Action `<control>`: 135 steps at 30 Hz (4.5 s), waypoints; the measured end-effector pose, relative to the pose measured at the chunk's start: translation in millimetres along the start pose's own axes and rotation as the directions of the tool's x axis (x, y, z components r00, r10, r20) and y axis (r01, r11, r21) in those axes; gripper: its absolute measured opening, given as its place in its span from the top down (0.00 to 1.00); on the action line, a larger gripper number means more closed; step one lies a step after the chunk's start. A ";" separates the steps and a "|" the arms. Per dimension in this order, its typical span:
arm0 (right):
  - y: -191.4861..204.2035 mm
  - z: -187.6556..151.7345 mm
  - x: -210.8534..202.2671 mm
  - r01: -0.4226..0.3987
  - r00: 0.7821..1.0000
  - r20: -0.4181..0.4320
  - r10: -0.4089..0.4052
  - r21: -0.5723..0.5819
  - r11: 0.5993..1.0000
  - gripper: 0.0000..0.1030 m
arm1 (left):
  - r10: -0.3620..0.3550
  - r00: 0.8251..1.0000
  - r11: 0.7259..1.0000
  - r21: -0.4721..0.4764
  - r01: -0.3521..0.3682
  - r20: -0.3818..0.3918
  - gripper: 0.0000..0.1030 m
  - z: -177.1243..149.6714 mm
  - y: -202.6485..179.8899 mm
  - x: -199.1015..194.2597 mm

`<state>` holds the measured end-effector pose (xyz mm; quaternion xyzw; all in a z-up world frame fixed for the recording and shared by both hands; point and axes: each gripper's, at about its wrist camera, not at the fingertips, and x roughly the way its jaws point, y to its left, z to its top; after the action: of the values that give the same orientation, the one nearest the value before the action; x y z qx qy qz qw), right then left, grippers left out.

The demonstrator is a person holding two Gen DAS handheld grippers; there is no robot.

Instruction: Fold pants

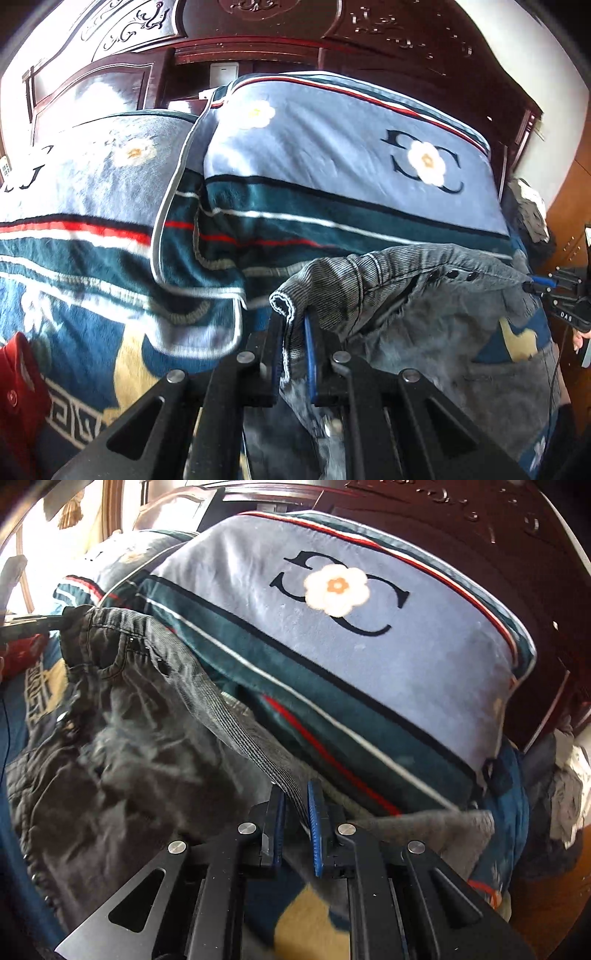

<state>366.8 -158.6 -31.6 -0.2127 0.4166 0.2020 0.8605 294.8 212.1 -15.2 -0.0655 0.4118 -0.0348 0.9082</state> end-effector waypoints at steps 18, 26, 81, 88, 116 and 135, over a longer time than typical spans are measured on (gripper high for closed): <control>68.0 -97.3 -116.0 -0.112 0.990 0.100 0.100 0.122 0.986 0.90 | -0.062 0.998 0.988 0.145 0.062 -0.003 0.88 -73.8 -11.0 -102.9; 122.4 -176.9 -72.3 -0.140 0.988 -0.041 0.149 0.179 0.974 0.90 | -0.001 0.986 0.968 0.246 0.043 -0.168 0.88 -144.4 -8.9 -83.4; 177.5 -174.7 -25.2 -0.171 0.967 -0.083 0.240 0.485 0.857 0.42 | 0.152 0.963 0.886 0.463 -0.033 -0.222 0.42 -177.7 -135.6 -10.9; 140.3 -180.0 -63.7 -0.206 0.971 0.007 0.239 0.531 0.822 0.42 | 0.159 0.962 0.884 0.466 -0.039 -0.222 0.42 -177.3 -147.7 -19.4; -25.2 -115.3 -3.1 -0.106 0.973 -0.118 0.199 0.538 0.836 0.43 | -0.349 0.842 0.884 0.155 0.442 -0.412 0.58 -174.0 -301.4 43.6; -70.2 -178.0 -96.3 0.049 0.999 -0.040 -0.030 0.654 0.755 0.90 | -0.366 0.833 0.809 0.301 0.505 -0.415 0.58 -173.6 -352.7 20.8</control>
<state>236.3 -328.3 -40.5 0.0898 0.4681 0.0229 0.8788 174.6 -154.8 -91.8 0.0334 0.5184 -0.3390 0.7844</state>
